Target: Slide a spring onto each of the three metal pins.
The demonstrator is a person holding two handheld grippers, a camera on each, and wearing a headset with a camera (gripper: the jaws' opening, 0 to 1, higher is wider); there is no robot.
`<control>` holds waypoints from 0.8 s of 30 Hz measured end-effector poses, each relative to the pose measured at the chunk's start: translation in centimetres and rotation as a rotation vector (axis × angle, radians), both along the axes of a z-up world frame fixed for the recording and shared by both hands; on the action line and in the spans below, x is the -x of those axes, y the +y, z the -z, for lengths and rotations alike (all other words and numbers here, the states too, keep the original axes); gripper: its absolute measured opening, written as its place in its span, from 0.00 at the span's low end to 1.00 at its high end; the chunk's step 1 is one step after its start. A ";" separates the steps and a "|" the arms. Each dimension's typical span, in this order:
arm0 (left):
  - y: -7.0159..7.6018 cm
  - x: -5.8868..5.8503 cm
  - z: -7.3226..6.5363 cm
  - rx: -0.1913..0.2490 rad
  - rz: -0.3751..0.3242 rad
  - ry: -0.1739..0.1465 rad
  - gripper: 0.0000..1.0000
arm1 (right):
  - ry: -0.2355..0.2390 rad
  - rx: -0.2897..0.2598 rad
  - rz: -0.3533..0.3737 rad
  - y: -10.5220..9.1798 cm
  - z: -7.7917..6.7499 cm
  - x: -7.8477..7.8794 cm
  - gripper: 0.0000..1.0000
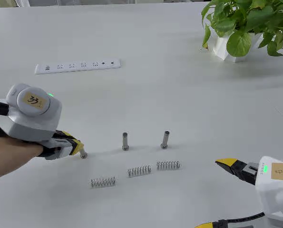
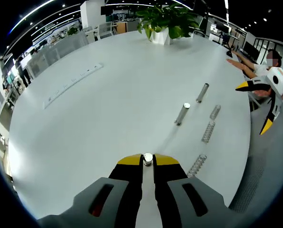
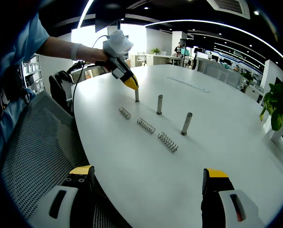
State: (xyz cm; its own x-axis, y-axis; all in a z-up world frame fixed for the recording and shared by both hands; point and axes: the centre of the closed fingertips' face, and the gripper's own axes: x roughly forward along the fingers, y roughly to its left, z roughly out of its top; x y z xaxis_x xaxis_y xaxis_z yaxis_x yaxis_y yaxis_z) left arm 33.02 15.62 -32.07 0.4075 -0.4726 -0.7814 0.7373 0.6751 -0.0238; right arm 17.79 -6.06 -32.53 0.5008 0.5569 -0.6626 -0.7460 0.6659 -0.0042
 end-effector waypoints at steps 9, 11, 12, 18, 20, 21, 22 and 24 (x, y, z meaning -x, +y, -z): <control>-0.1 -0.1 0.2 -0.003 0.014 -0.016 0.05 | -0.002 0.002 0.003 -0.2 -0.1 0.1 0.94; 0.0 -0.1 0.2 0.002 0.011 -0.017 0.05 | -0.001 0.001 0.004 -0.1 -0.1 0.1 0.94; 0.0 -0.1 0.2 0.004 0.010 -0.020 0.05 | -0.001 0.003 0.002 -0.1 0.0 0.1 0.94; -0.1 -0.1 0.1 0.012 0.016 -0.034 0.05 | 0.000 0.004 0.001 -0.1 0.0 0.0 0.94; -0.1 -0.2 0.1 0.015 0.016 -0.038 0.05 | 0.000 0.003 0.002 -0.1 0.0 0.0 0.94; -0.1 -0.2 0.1 0.017 0.016 -0.037 0.05 | 0.001 0.003 0.002 -0.1 0.0 0.0 0.94; -0.2 -0.2 0.1 0.020 0.016 -0.036 0.06 | 0.002 0.003 0.001 -0.1 0.0 0.1 0.94; -0.2 -0.1 0.2 0.023 0.016 -0.034 0.09 | 0.003 0.005 0.001 -0.2 0.1 0.1 0.94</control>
